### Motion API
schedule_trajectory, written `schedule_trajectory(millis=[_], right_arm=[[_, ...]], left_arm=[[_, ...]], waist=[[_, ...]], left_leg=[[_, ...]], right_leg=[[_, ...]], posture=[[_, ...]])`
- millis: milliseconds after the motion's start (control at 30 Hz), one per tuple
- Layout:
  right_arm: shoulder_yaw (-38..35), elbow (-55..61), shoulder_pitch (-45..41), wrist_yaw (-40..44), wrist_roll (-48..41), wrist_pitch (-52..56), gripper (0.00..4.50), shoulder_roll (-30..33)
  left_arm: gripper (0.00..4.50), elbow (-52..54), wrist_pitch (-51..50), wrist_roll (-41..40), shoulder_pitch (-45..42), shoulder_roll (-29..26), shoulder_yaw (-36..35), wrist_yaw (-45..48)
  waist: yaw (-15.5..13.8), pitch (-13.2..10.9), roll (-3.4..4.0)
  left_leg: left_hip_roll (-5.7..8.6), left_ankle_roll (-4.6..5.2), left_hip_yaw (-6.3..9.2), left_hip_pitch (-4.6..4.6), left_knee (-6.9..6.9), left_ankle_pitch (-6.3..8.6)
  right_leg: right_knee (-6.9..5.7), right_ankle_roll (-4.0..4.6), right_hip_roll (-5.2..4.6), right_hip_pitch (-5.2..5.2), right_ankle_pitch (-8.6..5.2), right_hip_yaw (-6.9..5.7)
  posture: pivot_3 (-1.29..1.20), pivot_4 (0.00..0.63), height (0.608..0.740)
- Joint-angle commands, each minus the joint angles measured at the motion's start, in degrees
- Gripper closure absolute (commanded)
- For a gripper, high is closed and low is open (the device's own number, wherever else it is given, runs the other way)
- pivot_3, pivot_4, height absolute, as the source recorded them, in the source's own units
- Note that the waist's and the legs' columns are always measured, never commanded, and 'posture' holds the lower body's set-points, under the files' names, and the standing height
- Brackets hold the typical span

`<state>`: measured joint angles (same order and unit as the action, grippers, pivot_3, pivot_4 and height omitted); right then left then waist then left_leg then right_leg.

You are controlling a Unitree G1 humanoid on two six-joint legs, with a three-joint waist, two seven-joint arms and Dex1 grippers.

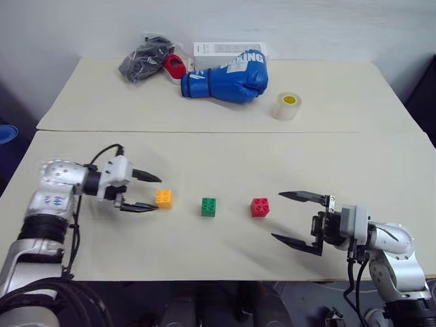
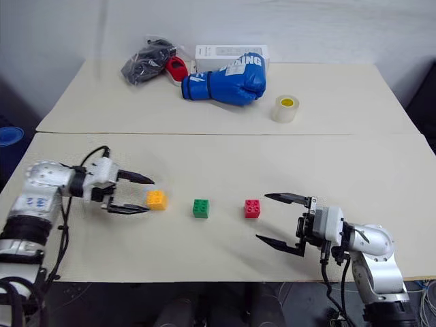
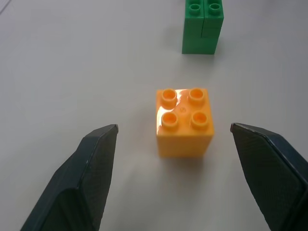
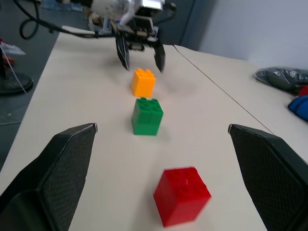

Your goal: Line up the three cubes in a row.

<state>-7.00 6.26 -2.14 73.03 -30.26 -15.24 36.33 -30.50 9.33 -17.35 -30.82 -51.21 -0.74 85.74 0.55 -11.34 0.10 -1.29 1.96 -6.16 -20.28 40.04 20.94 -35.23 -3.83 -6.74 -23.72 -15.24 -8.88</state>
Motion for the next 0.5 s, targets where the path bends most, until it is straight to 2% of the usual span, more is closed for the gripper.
schedule_trajectory(millis=[33,167,233,333,500], right_arm=[[-4.0,-1.6,-1.2,1.6,-1.4,-0.8,0.00,3.0],[-6.0,-8.4,-4.8,4.2,0.5,-1.9,0.00,7.3],[-6.1,-10.0,-5.7,5.0,0.9,-2.9,0.00,8.0],[-5.3,-18.4,-11.2,8.3,2.9,-4.1,0.00,10.7],[-3.7,-22.8,-14.9,8.8,5.4,-7.7,0.00,9.2]], left_arm=[[0.70,7.0,-2.2,-2.0,7.5,-4.3,-6.6,-2.9],[0.70,14.7,-6.6,-5.5,20.2,-6.3,-17.0,-7.3],[0.70,17.0,-7.8,-6.2,22.9,-6.3,-19.1,-8.5],[0.70,25.7,-10.6,-6.2,33.7,-3.4,-26.4,-15.2],[0.70,31.3,-13.1,-7.0,38.1,-0.9,-28.9,-19.5]], waist=[[-0.1,0.0,0.03],[-0.3,0.0,0.05],[-0.7,0.0,0.05],[-0.5,0.0,0.06],[-0.5,-0.1,0.16]], left_leg=[[-0.03,-0.02,-0.01,0.00,-0.01,0.01],[-0.06,-0.03,0.03,0.01,0.00,0.02],[-0.07,-0.04,0.07,0.00,0.00,0.03],[-0.06,-0.07,0.16,0.00,0.00,0.04],[0.00,-0.05,0.14,0.02,-0.05,0.04]], right_leg=[[0.02,0.00,-0.01,0.00,0.00,0.01],[0.08,0.01,-0.07,0.03,0.00,0.02],[0.13,0.01,-0.10,0.03,0.00,0.00],[0.15,0.02,-0.18,0.07,-0.01,-0.06],[0.22,0.04,-0.31,0.05,-0.02,-0.10]], posture=[[0.00,0.150,0.740],[0.00,0.150,0.740],[0.00,0.150,0.740],[0.00,0.150,0.740],[0.00,0.150,0.740]])
